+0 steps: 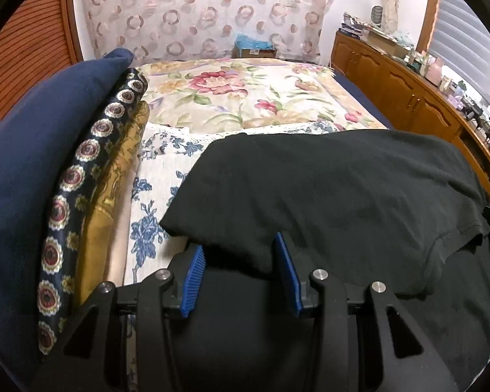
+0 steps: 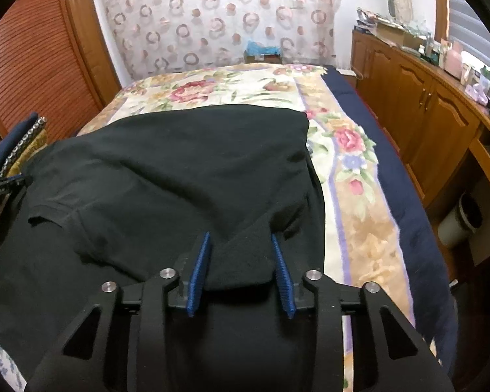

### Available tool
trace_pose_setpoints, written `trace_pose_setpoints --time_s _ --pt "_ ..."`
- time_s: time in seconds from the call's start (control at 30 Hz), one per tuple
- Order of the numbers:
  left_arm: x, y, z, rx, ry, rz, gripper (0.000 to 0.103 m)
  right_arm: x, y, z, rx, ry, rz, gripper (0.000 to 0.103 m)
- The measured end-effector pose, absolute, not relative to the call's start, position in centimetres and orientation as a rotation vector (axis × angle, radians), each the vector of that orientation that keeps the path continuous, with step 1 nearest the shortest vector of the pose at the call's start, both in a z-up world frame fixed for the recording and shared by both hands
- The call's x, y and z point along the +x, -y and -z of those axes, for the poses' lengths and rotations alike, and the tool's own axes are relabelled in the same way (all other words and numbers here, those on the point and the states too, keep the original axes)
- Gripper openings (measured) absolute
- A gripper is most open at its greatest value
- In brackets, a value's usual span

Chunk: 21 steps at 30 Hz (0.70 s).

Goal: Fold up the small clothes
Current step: 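Lower the shirt onto the bed folded in half and open both grippers, then grasp the folded shirt edge with both grippers, fold it over, release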

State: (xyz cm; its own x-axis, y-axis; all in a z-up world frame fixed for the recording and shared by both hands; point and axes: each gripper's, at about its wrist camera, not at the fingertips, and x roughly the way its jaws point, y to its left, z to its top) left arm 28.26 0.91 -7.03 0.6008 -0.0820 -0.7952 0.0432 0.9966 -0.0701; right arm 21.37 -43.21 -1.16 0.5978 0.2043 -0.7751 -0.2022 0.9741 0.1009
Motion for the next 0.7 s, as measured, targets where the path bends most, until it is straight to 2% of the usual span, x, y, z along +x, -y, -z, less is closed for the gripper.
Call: trace_pose_setpoints --time_s 0.07,0.1,0.23,0.3,0.37,0.7 --pt "28.2 -0.5 7.0 -0.025 -0.903 0.074 0.041 21.4 43.3 1.0 -0.005 -0.893 -0.231 0.014" --pt "28.3 -0.4 6.9 -0.018 -0.898 0.074 0.040 21.4 43.4 0.9 -0.004 -0.888 -0.237 0.012" --pt "28.0 -0.2 6.5 0.017 -0.865 0.085 0.010 21.0 43.3 0.0 -0.010 -0.851 -0.254 0.005" --pt "28.1 -0.3 6.2 0.033 -0.858 0.090 0.005 20.8 43.1 -0.5 -0.008 -0.828 -0.277 0.004" --pt "28.1 -0.5 5.8 0.029 -0.839 0.101 0.002 20.5 43.0 -1.3 -0.004 -0.798 -0.294 0.004" --pt "24.8 -1.5 0.4 -0.013 -0.673 0.117 0.001 19.1 43.1 -5.8 0.015 -0.667 -0.310 0.003"
